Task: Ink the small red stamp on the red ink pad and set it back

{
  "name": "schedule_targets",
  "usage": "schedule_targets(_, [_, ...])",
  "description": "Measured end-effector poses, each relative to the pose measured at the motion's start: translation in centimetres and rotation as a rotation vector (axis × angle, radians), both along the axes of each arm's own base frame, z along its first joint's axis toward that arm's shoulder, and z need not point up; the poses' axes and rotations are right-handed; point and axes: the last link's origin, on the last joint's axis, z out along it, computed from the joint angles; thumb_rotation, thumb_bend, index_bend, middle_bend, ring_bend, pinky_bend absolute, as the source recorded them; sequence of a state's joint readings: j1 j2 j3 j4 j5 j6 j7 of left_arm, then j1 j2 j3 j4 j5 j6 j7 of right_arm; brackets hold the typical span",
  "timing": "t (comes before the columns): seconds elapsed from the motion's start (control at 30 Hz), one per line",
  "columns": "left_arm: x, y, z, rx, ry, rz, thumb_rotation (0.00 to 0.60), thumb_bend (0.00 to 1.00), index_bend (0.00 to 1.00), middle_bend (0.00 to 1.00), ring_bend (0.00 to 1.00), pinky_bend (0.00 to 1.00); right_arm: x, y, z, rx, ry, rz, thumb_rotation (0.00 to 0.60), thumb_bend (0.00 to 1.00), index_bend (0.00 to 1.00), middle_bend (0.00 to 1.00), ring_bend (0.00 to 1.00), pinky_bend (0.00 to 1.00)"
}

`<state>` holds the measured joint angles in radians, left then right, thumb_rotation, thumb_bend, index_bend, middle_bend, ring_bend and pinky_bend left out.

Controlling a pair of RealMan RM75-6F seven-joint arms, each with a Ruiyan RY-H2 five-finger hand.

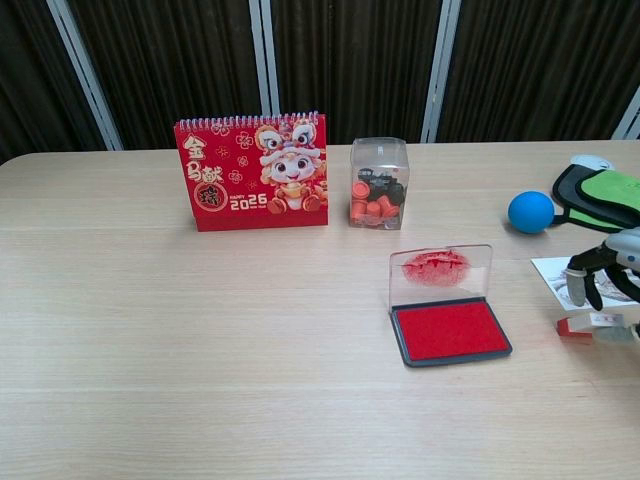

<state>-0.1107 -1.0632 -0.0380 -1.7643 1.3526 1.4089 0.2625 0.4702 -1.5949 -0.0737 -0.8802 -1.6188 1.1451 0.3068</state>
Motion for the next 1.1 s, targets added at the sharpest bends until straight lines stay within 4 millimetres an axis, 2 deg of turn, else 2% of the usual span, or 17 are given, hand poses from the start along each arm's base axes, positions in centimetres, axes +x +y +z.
schedule_targets(0.63, [0.1, -0.1, 0.0, -0.001, -0.002, -0.001, 0.6, 0.0, 0.0, 0.0, 0.0, 0.0, 0.7, -0.6, 1.1, -0.042, -0.038, 0.004, 0.6, 0.17, 0.48, 0.54, 0.73, 1.0])
schedule_targets(0.8, [0.1, -0.1, 0.1, -0.002, -0.01, -0.004, 0.6, 0.0, 0.0, 0.0, 0.0, 0.0, 1.6, -0.1, 2.4, -0.068, -0.085, 0.034, 0.6, 0.16, 0.46, 0.52, 0.72, 1.0])
schedule_targets(0.87, [0.2, -0.2, 0.2, -0.002, -0.015, -0.007, 0.6, 0.0, 0.0, 0.0, 0.0, 0.0, 2.2, 0.2, 3.4, -0.09, -0.117, 0.052, 0.6, 0.15, 0.41, 0.47, 0.67, 0.97])
schedule_targets(0.97, [0.3, -0.4, 0.5, 0.003, -0.027, -0.02, 0.6, 0.0, 0.0, 0.0, 0.0, 0.0, 3.1, 1.2, 5.3, -0.131, -0.174, 0.074, 0.6, 0.05, 0.19, 0.25, 0.45, 0.8])
schedule_targets(1.03, [0.5, -0.5, 0.7, 0.004, -0.038, -0.031, 0.6, 0.0, 0.0, 0.0, 0.0, 0.0, 3.6, 2.0, 6.6, -0.156, -0.207, 0.078, 0.6, 0.0, 0.04, 0.08, 0.23, 0.61])
schedule_targets(1.1, [0.7, -0.7, 0.8, -0.001, -0.051, -0.042, 0.6, 0.0, 0.0, 0.0, 0.0, 0.0, 3.9, 3.1, 8.1, -0.179, -0.232, 0.069, 0.6, 0.0, 0.01, 0.02, 0.11, 0.45])
